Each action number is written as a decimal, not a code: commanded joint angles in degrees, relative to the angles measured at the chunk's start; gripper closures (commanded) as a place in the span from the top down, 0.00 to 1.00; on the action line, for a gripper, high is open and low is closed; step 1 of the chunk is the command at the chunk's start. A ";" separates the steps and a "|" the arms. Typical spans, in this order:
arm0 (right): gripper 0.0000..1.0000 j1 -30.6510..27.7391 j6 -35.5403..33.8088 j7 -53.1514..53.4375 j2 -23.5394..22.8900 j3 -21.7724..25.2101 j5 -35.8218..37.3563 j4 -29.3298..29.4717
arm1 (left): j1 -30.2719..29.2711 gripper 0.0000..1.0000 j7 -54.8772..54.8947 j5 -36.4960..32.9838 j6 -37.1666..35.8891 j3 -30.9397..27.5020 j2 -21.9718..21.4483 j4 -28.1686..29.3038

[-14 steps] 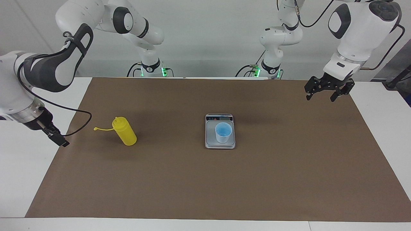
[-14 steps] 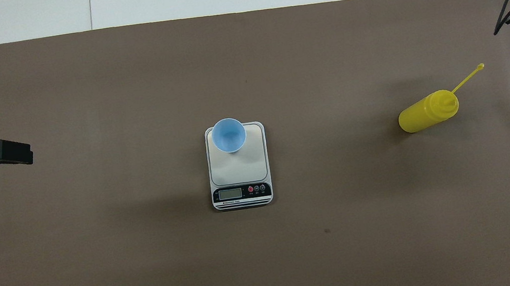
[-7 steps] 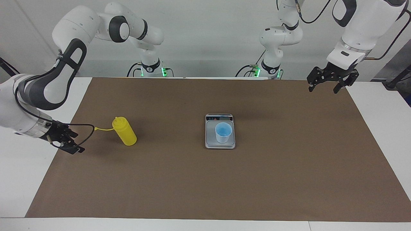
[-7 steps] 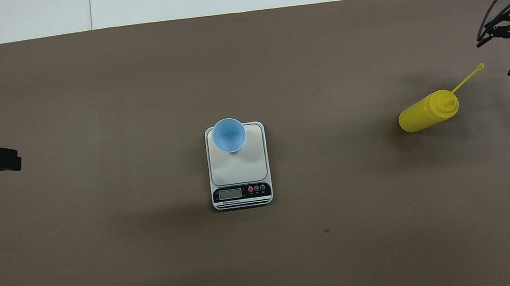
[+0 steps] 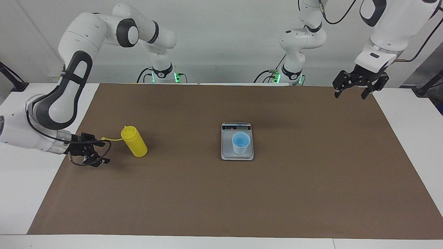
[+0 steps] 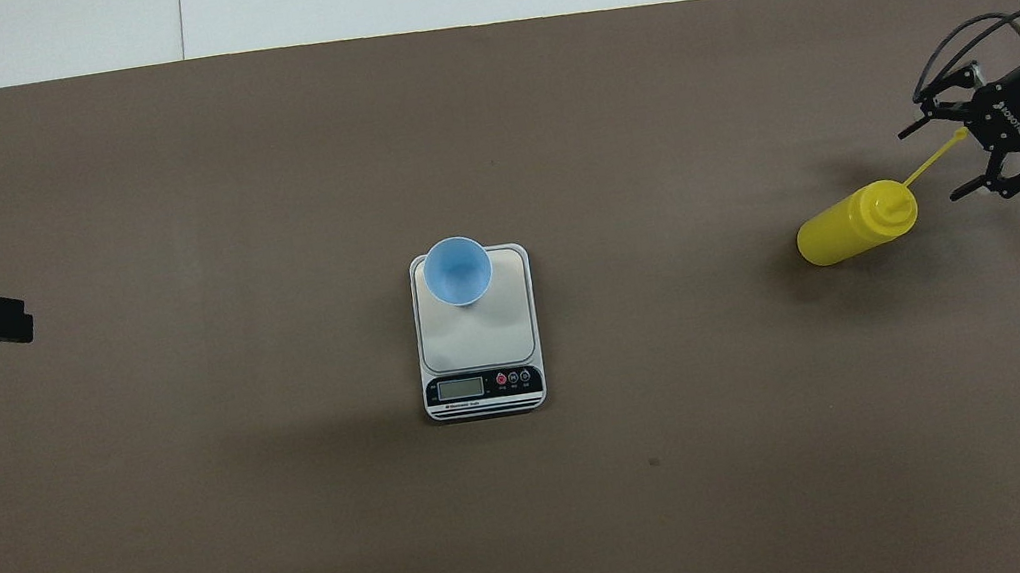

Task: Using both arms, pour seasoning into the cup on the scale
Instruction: 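Reach the right gripper to the yellow bottle and grasp it, then lift the yellow bottle with the right gripper over the cup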

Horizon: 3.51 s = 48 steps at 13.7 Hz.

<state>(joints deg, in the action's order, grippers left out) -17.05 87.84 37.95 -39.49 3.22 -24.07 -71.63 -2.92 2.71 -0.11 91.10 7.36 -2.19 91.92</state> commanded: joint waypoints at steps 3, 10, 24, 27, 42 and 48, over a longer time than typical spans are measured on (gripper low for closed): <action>1.00 -0.53 1.80 7.13 5.73 -0.23 -6.67 -10.97 | -1.03 1.00 0.10 0.90 -0.31 0.46 -1.15 1.15; 1.00 -0.44 3.56 10.30 9.07 -0.23 -14.85 -19.42 | -1.03 1.00 0.10 0.90 -0.13 0.46 -1.85 2.47; 0.00 0.70 8.83 5.28 12.24 -0.85 -20.40 -27.25 | -1.03 1.00 0.10 0.90 -0.13 0.46 -1.85 2.47; 0.00 3.32 13.12 10.90 13.29 -1.11 -20.31 -26.90 | -1.03 1.00 0.10 0.90 -0.13 0.46 -1.94 2.56; 0.00 32.06 36.87 54.85 13.65 -1.11 19.02 -19.09 | -1.03 1.00 0.19 0.90 -0.13 0.46 -1.94 2.73; 0.00 38.67 35.82 64.87 9.34 -1.11 32.06 -8.71 | -1.03 1.00 0.10 0.90 -0.13 0.46 -1.94 2.73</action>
<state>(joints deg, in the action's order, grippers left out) 20.87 124.61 100.01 -27.43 2.05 5.05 -85.71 -3.06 2.71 -0.11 91.10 7.39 -2.36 92.70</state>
